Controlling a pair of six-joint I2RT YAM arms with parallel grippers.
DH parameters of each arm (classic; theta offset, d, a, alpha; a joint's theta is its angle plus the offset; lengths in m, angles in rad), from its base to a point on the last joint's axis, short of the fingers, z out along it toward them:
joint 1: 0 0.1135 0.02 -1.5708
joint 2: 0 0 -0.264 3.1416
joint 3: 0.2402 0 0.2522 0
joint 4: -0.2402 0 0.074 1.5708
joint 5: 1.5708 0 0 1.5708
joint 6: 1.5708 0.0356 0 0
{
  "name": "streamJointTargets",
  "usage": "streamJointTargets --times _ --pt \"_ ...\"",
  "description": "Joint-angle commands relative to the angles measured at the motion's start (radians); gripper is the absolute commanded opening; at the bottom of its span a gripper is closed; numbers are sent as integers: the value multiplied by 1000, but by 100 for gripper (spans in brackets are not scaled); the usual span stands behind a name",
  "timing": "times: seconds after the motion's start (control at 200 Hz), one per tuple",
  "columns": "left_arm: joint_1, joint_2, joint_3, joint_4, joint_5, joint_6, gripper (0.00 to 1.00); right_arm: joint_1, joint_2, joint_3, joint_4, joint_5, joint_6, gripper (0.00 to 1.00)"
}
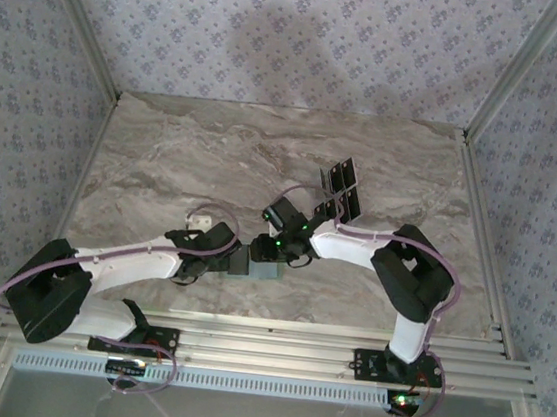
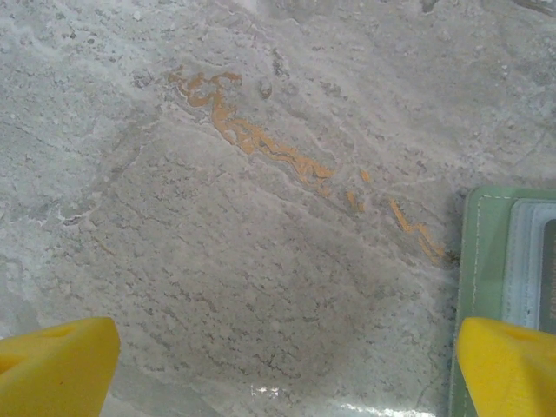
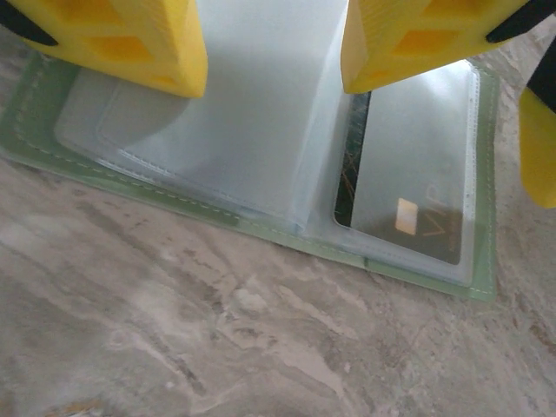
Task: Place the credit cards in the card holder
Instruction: Flip over the card slot in the card holder.
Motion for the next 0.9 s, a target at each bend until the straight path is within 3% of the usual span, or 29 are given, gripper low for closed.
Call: streamJointTargets --times 0.0,0.275,0.485,0.68,0.894 --pt "8 -35 9 11 2 25 100 -1 37 -24 39 -74 61 48" --pt "8 -104 -29 53 36 55 100 3 58 -27 136 -138 151 48" --pt "-2 -214 -107 138 123 99 99 7 61 -27 151 -131 174 48" --pt "-53 -299 -156 201 170 114 98 9 66 -34 164 -127 184 48" --pt "-126 -287 -168 268 178 113 98 10 67 -44 180 -126 193 48"
